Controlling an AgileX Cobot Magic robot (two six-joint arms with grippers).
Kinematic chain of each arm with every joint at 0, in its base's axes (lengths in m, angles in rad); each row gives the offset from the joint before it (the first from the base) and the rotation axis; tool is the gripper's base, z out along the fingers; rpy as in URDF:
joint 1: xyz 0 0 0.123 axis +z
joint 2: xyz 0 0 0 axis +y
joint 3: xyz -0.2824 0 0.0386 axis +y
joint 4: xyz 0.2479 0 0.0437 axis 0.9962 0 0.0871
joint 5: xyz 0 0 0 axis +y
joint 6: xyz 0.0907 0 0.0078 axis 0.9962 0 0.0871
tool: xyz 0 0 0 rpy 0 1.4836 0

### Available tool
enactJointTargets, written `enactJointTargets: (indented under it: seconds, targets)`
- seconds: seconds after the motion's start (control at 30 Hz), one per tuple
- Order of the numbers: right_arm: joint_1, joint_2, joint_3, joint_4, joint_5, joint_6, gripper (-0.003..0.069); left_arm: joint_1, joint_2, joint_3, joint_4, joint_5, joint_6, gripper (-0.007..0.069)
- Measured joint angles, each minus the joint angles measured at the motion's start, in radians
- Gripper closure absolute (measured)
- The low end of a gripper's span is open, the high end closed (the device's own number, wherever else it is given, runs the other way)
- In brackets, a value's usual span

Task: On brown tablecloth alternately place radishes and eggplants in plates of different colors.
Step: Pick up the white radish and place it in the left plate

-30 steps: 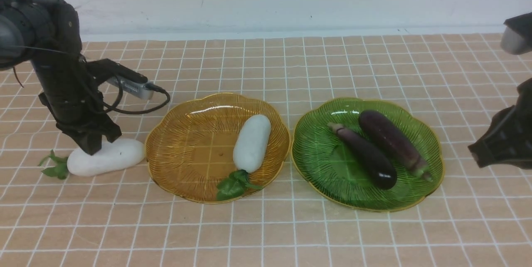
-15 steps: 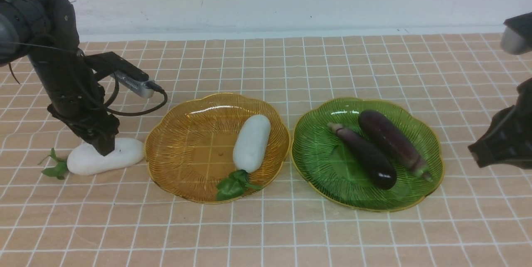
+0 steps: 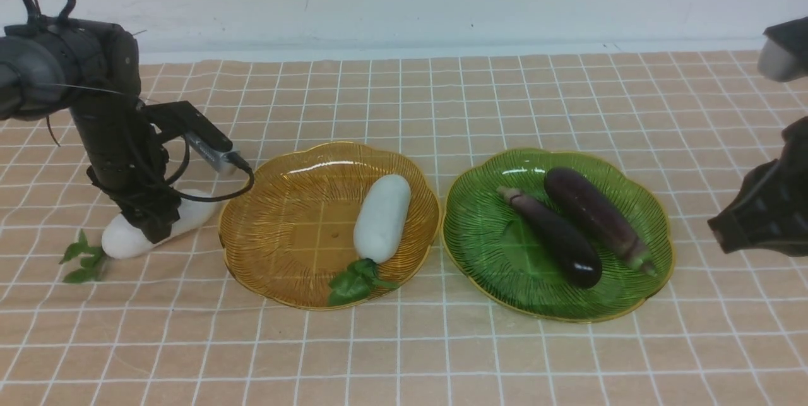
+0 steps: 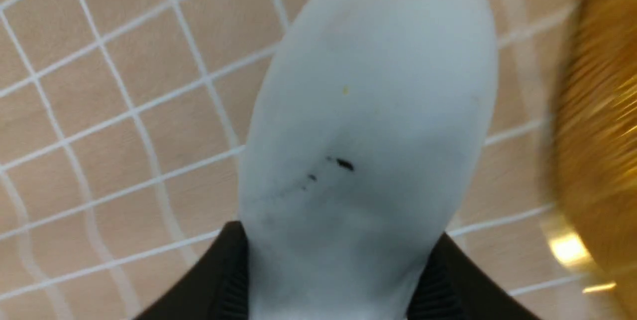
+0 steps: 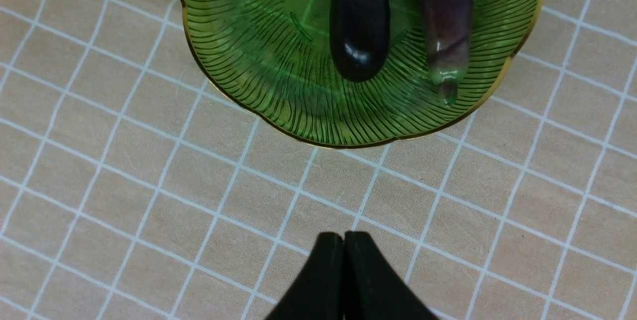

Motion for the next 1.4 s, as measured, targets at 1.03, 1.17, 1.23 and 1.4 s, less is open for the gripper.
enactJointTargets:
  seconds: [1.03, 1.17, 1.23, 1.4]
  targets:
    - [0.0, -0.53, 0.298, -0.024, 0.054, 0.123, 0.0674, -0.226, 0.019, 0.101, -0.286, 0.011, -0.275, 0.0108]
    - [0.0, -0.902, 0.49, -0.045, -0.1, 0.145, 0.0674, -0.226, 0.019, 0.101, -0.286, 0.011, -0.212, 0.0267]
    - [0.0, -1.043, 0.582, -0.046, -0.235, 0.126, 0.0674, -0.226, 0.019, 0.101, -0.284, 0.011, -0.194, 0.0356]
    - [0.0, -1.202, 0.745, -0.05, -0.469, 0.054, 0.0674, -0.226, 0.019, 0.101, -0.277, 0.011, -0.176, 0.0542]
